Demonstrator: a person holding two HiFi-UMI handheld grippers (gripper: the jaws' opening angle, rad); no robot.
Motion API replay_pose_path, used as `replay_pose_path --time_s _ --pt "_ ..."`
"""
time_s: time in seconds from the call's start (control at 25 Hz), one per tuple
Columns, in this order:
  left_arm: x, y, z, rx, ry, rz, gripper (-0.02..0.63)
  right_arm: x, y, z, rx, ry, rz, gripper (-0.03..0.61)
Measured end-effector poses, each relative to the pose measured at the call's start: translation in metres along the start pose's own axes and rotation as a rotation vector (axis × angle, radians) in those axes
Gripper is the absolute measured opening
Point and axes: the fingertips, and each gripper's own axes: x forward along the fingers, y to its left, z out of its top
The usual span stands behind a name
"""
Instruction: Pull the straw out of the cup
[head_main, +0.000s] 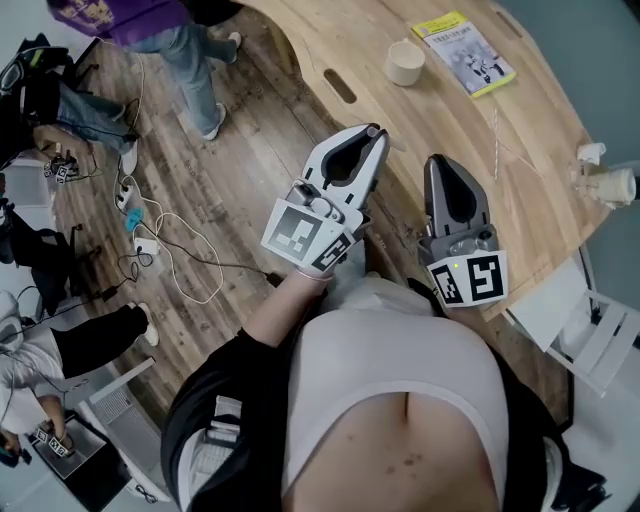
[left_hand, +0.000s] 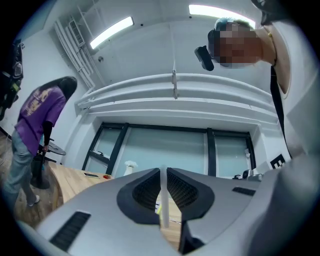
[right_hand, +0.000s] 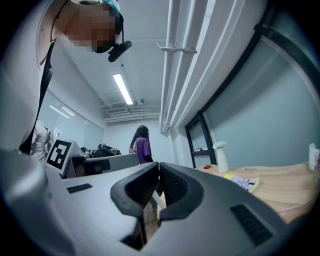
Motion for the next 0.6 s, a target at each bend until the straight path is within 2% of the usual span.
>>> replay_pose_path --time_s 0.28,0.6 --pt "-0.026 -0.057 -0.003 0.002 -0.010 0.016 0.043 -0.056 0.010 0.010 0.006 -0.015 0.021 0.031" --pt "-0.040 -0.087 0.004 0.013 -0.020 0.013 0.043 -0.082 0.021 0.022 0.004 -0.033 0.043 0.031"
